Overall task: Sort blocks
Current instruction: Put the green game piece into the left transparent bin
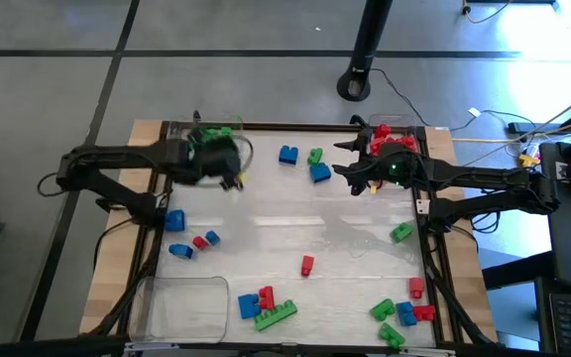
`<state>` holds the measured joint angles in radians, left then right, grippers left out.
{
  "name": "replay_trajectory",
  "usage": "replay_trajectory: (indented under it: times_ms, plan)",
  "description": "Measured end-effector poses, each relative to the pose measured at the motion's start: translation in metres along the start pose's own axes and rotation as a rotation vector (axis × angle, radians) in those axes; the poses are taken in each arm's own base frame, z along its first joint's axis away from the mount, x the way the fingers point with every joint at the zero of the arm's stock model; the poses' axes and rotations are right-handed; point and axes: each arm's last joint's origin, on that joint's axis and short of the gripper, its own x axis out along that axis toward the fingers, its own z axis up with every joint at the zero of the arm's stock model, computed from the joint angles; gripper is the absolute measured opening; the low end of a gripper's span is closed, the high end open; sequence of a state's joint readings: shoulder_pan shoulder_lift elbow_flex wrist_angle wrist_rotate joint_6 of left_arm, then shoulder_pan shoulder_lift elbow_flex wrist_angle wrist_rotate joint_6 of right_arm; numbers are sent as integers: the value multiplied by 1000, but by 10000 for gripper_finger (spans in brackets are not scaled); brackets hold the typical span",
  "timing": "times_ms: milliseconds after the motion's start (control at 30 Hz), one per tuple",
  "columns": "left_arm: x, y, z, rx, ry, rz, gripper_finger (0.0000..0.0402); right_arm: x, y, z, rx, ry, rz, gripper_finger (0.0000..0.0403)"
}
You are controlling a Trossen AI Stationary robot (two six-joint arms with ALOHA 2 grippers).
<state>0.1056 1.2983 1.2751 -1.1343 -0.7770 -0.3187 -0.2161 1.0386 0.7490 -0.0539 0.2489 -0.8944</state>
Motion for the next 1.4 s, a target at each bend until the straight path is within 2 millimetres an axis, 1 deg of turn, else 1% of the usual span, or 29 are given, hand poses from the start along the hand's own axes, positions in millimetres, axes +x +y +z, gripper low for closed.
replay_trajectory:
  times_ms: [100, 200, 300, 400, 533, 667, 767, 867, 900, 1000, 1100, 1200, 1333, 1400]
  plan:
    - [22, 20, -8, -81, 55, 70, 111, 0, 0, 0, 0, 1, 1, 309]
    - [40, 32, -12, -140, 93, 121, 120, 0, 0, 0, 0, 1, 1, 309]
    - [51, 42, -13, -179, 128, 157, 136, 0, 0, 0, 0, 0, 0, 309]
    - [58, 50, -13, -225, 153, 176, 157, 0, 0, 0, 8, 0, 1, 309]
    - [63, 57, -14, -295, 178, 152, 184, 0, 0, 0, 29, 1, 1, 309]
    - [67, 61, -15, -386, 197, 100, 196, 0, 1, -1, 29, 12, 14, 309]
    - [70, 65, -16, -411, 208, 98, 197, 0, 2, -1, 28, 15, 18, 309]
    - [72, 71, -17, -468, 208, 187, 198, 0, 2, -1, 28, 15, 18, 309]
    - [73, 71, -17, -480, 205, 181, 198, 0, 2, -1, 28, 15, 18, 309]
    - [76, 72, -16, -468, 224, 81, 198, 0, 2, -1, 28, 15, 18, 309]
    - [77, 73, -16, -497, 224, 101, 198, 0, 2, -1, 28, 14, 18, 309]
    - [78, 73, -14, -494, 215, 44, 198, 0, 2, -1, 28, 14, 17, 309]
    - [78, 74, -13, -494, 190, 125, 198, 0, 2, -1, 28, 14, 18, 309]
    - [78, 75, -11, -495, 167, 138, 198, 0, 2, -1, 28, 14, 17, 309]
